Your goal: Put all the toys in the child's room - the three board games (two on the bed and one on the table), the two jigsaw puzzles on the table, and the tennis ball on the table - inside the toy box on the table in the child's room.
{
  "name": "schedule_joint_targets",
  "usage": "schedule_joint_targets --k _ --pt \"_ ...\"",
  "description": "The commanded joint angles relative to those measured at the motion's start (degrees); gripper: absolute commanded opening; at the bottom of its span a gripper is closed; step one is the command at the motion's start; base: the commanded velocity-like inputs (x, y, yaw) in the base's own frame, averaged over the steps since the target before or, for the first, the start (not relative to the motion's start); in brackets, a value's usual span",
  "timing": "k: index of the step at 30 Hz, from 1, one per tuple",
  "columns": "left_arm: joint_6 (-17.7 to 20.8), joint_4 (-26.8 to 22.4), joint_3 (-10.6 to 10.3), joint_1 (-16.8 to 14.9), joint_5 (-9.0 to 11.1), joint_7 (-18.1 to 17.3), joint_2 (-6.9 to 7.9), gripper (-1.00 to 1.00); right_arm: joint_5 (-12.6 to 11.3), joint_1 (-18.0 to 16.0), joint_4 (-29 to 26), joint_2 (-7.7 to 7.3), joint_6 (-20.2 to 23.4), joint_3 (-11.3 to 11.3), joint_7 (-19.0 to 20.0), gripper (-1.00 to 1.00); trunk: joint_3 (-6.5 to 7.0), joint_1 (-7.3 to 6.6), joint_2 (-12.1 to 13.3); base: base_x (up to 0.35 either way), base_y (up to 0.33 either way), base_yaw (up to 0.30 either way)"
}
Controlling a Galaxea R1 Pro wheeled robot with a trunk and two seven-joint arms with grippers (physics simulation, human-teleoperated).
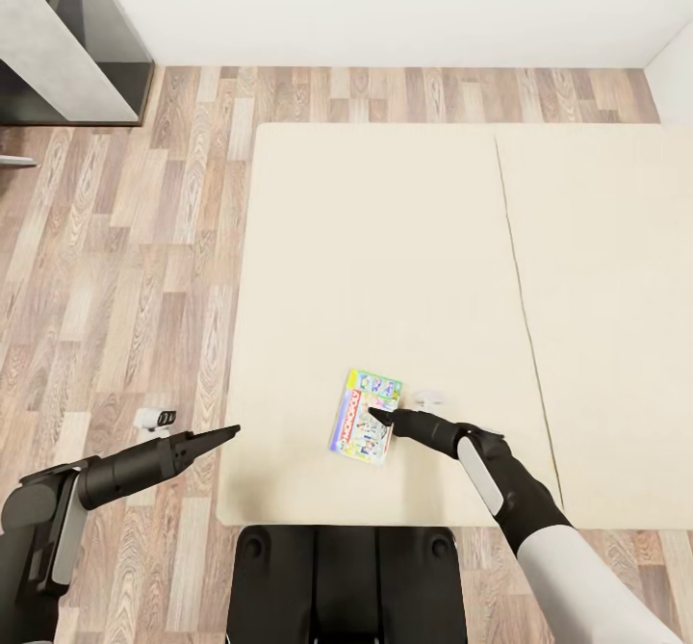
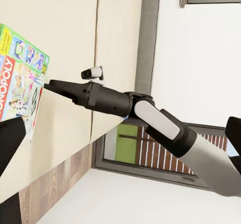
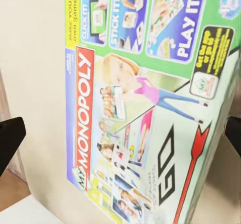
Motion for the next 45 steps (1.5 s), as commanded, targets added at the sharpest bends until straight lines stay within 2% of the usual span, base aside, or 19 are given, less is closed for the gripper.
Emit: schedule_joint_targets --k 1,14,45 --pt "0.6 0.0 0.0 0.0 0.0 -0.2 0.06 1.00 -0.5 0.0 -0.1 -0.11 0.4 0.1 -0.1 1.00 -0.06 0.03 -0.1 0.000 0.000 0.000" --pt "0.6 0.0 0.0 0.0 0.0 -0.2 0.29 1.00 -0.5 0.0 -0.1 -0.35 0.4 0.1 -0.1 1.00 -0.06 0.03 -0.1 0.000 0.007 0.000" --pt "0.6 0.0 0.0 0.0 0.0 -0.1 0.30 1.00 -0.5 0.0 -0.1 -0.27 0.4 0.2 -0.1 1.00 -0.06 0.03 -0.1 0.000 0.075 0.000"
